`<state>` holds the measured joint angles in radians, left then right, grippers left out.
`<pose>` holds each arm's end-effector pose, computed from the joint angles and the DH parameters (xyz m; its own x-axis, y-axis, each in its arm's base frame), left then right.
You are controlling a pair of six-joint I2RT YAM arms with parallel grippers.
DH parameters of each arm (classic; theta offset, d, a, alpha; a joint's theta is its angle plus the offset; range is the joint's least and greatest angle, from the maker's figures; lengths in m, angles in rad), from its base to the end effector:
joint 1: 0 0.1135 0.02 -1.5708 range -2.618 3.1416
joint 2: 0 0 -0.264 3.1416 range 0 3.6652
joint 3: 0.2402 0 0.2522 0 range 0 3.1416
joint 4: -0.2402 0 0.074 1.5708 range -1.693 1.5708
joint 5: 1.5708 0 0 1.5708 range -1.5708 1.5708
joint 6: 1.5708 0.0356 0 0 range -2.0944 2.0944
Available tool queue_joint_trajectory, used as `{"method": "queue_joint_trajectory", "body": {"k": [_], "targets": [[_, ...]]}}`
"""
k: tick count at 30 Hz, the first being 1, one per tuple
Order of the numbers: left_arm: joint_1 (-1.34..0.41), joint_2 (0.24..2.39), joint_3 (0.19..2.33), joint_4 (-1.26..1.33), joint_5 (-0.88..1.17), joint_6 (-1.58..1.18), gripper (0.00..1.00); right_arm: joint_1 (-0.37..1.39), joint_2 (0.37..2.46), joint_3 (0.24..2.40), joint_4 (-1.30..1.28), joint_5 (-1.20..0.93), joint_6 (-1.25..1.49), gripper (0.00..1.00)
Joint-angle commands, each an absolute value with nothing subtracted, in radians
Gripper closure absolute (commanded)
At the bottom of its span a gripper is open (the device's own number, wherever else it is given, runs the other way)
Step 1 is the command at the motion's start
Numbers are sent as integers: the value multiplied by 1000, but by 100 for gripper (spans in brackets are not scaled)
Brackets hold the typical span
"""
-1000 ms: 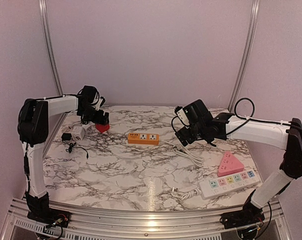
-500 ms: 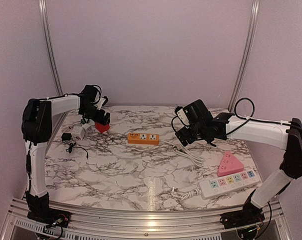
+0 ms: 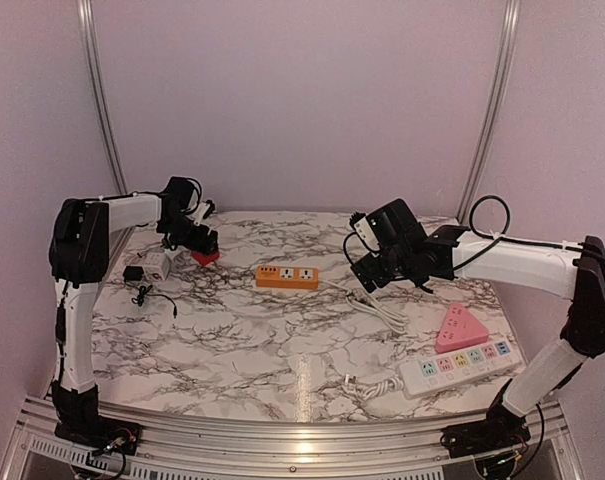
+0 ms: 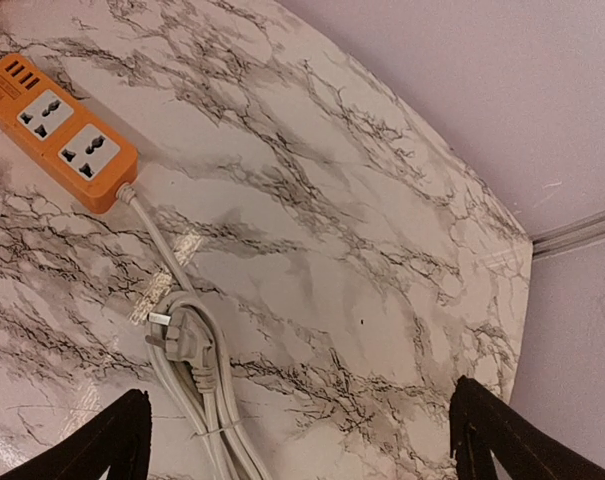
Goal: Insert the plug
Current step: Pick up the plug at the corner of the board.
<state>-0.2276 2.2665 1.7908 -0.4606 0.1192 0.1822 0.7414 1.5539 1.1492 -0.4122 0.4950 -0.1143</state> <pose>0.4854 -0.1168 0.1692 -0.7186 0.3511 -0.6003 0.4300 0.9027 0.0132 0.2595 0.2147 0.2594 -0.4937 -0.5882 -0.6405 -0.4135 0.8068 -0.4221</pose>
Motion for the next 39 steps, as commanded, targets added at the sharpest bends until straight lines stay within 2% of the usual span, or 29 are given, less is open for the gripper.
{"method": "queue_joint_trajectory", "body": {"k": [1, 3, 7, 10, 13, 17, 24, 33, 39], "targets": [[-224, 2273, 1824, -483, 160, 173, 13, 738, 1545, 1170, -414, 492, -117, 1], [-224, 2275, 1824, -482, 177, 169, 22, 738, 1542, 1173, -416, 492, -116, 2], [-224, 2279, 1818, -483, 184, 169, 25, 738, 1532, 1171, -416, 492, -115, 1], [-224, 2285, 1816, -488, 190, 163, 33, 738, 1529, 1167, -413, 491, -115, 1], [-224, 2285, 1816, -491, 219, 147, 50, 738, 1529, 1171, -414, 484, -114, 2], [-225, 2265, 1828, -488, 319, 118, 64, 738, 1528, 1180, -414, 466, -112, 2], [-230, 2141, 1778, -407, 462, 49, 65, 738, 1520, 1186, -407, 437, -105, 2], [-334, 1910, 1451, -54, 671, -12, 65, 738, 1401, 1073, -252, 291, -100, 2], [-431, 1823, 1278, 168, 877, -32, 66, 739, 1239, 897, -41, 87, -102, 1]]}}
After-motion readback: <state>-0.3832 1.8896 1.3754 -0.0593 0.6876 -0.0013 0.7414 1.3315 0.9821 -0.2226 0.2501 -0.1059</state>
